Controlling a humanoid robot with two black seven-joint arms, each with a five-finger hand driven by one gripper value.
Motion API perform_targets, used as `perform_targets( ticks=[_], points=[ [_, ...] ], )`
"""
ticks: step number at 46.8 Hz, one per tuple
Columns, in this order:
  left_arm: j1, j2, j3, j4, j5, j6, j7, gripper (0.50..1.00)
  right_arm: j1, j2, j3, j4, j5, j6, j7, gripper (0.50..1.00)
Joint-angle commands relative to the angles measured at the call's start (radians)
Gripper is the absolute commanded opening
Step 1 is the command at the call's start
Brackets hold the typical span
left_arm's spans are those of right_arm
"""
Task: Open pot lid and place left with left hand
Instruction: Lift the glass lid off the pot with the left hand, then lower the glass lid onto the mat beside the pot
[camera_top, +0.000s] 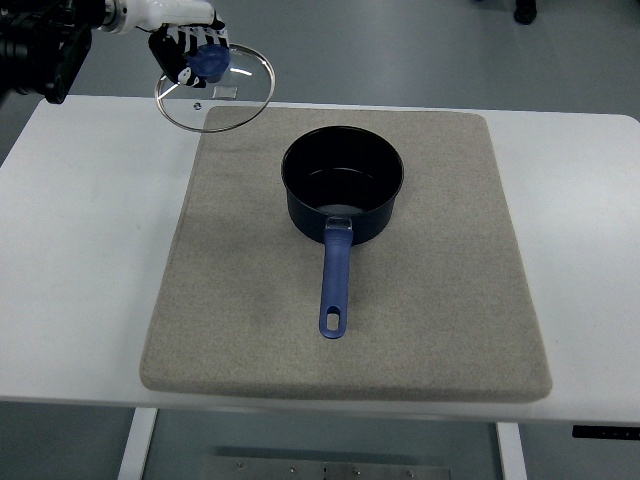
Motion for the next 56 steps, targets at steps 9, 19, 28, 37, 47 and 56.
perform_targets(
  ticks=[9,19,28,37,47,56],
  points=[
    [0.088,0.021,0.019,0.057,0.006,0.002,0.000,0.500,0.000,0.000,0.000,0.002,-0.001,0.002,0.000,0.924],
    [0.111,0.019,0.090,0.066,0.005,0.026,0.000,0.500,-0.005,0.000,-0.002,0.002,-0.001,0.000,0.000,0.924],
    [0.141,0.012,0.093,0.068,0.005,0.051,0.000,0.500,-0.009,0.000,-0.002,0.002,0.001,0.000,0.000,0.924],
    [0.174,-0.013,0.096,0.068,0.008,0.088,0.000,0.500,-0.009,0.000,-0.002,0.002,0.002,0.000,0.000,0.924],
    [0.177,-0.059,0.111,0.068,0.005,0.097,0.000,0.500,-0.009,0.000,0.000,0.002,0.001,0.002,0.000,0.924],
    [0.152,-0.080,0.107,0.065,-0.015,0.086,0.000,0.500,-0.008,0.000,0.000,0.002,-0.001,0.002,0.000,0.924]
  ],
)
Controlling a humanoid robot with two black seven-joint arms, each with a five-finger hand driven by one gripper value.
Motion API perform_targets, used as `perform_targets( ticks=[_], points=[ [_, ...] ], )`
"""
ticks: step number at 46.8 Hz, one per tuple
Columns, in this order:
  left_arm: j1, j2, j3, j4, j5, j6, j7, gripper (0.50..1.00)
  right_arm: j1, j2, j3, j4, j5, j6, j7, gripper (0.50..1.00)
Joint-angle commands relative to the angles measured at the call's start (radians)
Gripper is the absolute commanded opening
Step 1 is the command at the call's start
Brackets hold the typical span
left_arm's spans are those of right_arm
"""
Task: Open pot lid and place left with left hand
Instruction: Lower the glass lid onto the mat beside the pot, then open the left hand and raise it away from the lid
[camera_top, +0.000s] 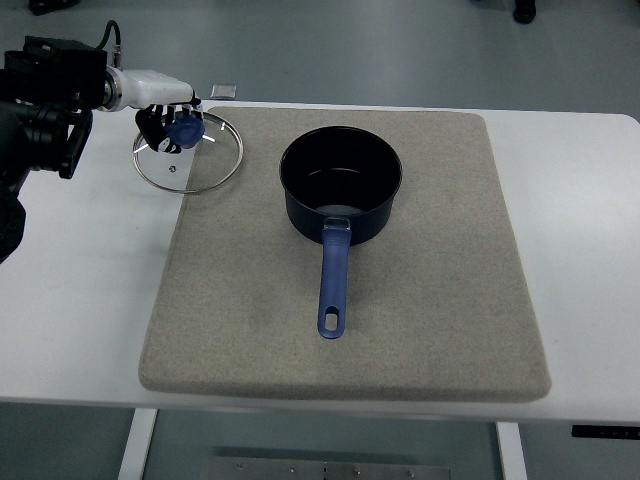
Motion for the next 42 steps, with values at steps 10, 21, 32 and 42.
perform_targets(
  ticks=[10,21,32,42],
  points=[
    [-0.009,-0.037,-0.001,-0.006,-0.009,-0.009,0.000,0.500,0.000,0.000,0.000,0.000,0.000,0.000,0.000,0.924],
    [-0.003,-0.056,-0.005,-0.012,-0.074,-0.003,0.000,0.728,0.000,0.000,-0.002,0.000,0.000,0.000,0.002,0.924],
    [0.013,-0.057,-0.004,-0.017,-0.127,0.002,0.000,0.960,0.000,0.000,-0.037,0.000,0.000,0.000,0.012,0.926],
    [0.037,-0.073,-0.016,-0.014,-0.246,0.025,0.000,0.990,0.000,0.000,-0.035,0.000,0.000,-0.001,0.015,0.926]
  ],
)
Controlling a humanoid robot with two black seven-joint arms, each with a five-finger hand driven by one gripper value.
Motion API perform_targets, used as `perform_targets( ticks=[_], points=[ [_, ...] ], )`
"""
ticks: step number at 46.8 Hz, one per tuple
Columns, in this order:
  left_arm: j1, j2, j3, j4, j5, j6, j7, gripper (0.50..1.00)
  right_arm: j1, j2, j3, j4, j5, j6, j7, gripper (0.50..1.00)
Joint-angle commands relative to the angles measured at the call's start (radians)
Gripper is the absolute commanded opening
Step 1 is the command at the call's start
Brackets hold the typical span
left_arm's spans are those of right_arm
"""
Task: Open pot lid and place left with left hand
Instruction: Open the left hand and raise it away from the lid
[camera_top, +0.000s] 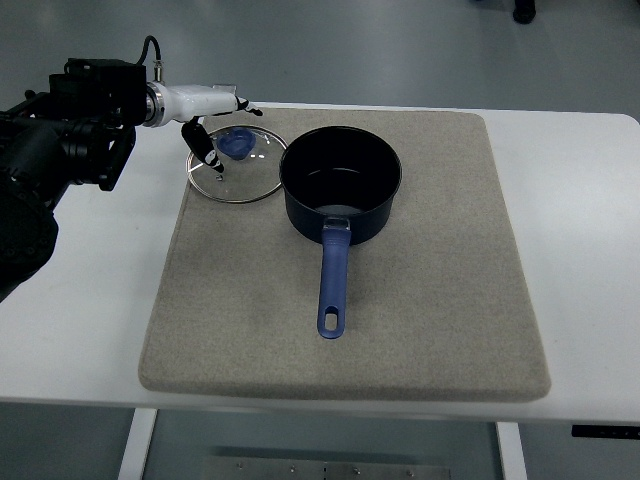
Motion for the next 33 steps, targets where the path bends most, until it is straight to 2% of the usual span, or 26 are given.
perform_targets(
  ticks=[1,14,20,33],
  points=[
    [0.003,0.001,-0.008,0.001,-0.092,0.012,0.000,0.990,0.000,0.000,0.001,0.000,0.000,0.000,0.001,0.926],
    [0.040,0.001,-0.023,0.009,-0.369,0.016,0.000,0.990,0.000,0.000,0.000,0.000,0.000,0.000,0.001,0.926],
    [0.040,0.001,-0.066,0.010,-0.416,0.015,0.000,0.990,0.000,0.000,-0.002,0.000,0.002,0.006,0.013,0.926],
    [0.037,0.012,-0.340,0.010,-0.418,-0.024,0.000,0.992,-0.002,0.000,0.001,0.000,0.003,0.001,0.006,0.928]
  ],
)
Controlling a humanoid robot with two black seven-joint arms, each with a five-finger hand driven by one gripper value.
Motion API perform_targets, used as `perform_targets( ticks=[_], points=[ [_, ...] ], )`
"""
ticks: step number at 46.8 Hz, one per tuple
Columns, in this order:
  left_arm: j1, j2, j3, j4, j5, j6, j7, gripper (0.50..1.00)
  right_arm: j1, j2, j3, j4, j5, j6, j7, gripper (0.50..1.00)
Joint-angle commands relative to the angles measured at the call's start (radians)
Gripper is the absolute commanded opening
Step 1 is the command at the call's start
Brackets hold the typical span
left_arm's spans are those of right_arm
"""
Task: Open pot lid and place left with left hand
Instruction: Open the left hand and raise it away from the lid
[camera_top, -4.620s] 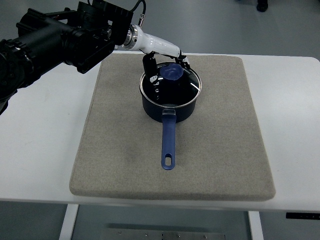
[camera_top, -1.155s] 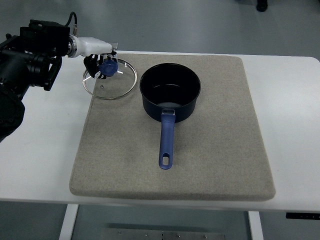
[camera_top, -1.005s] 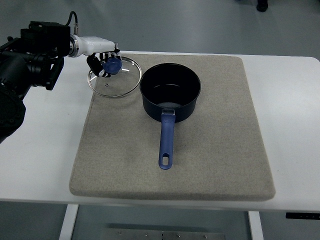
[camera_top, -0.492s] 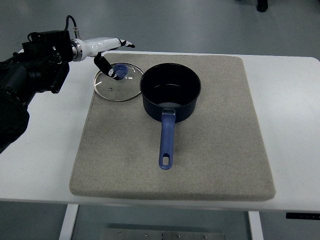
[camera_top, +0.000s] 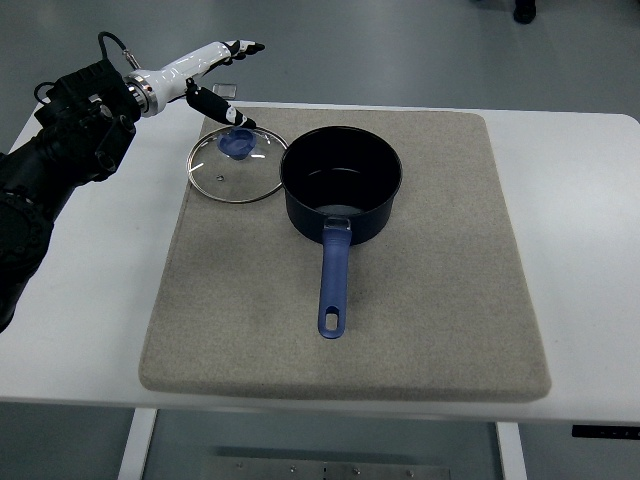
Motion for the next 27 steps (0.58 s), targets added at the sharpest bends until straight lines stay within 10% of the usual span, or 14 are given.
perform_targets(
  ticks=[1,27],
  points=[
    [-0.002,0.005,-0.090,-0.001,0.000,-0.032,0.000,0.992,0.000,0.000,0.002,-0.001,0.003,0.004,-0.004,0.928],
    [0.078,0.040,-0.531,-0.015,-0.230,-0.262,0.000,0.992,-0.002,0.000,0.004,0.005,0.004,0.008,-0.005,0.928]
  ],
)
